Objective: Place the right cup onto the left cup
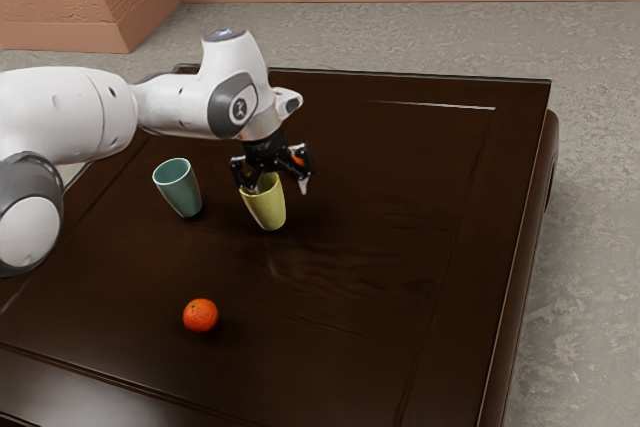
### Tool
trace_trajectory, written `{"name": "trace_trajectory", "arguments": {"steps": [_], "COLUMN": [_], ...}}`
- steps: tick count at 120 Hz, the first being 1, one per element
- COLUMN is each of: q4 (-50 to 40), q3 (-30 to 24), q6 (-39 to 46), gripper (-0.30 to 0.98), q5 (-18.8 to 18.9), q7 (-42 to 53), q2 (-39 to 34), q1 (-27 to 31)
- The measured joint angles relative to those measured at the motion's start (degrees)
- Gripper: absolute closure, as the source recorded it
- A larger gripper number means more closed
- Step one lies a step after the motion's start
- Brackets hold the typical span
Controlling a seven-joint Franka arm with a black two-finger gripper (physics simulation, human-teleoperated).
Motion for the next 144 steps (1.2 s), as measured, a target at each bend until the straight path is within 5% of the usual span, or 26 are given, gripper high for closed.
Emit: {"name": "trace_trajectory", "arguments": {"steps": [19, 42, 74, 111, 144], "q4": [-0.6, -0.7, 0.1, 0.7, 1.0], "q3": [0.3, 0.7, 0.7, 1.4, 3.2], "q6": [1.8, 2.4, 1.9, -7.1, -13.0], "gripper": [0.5, 0.69, 0.76, 0.78, 0.78], "q5": [0.1, 0.1, 1.3, 11.6, 13.9], "q7": [-2.3, -4.4, -6.6, -9.1, -10.5], "q2": [-0.3, -0.4, -1.4, -14.7, -13.7], "q1": [0.4, 0.7, 0.8, 6.4, 8.8]}}
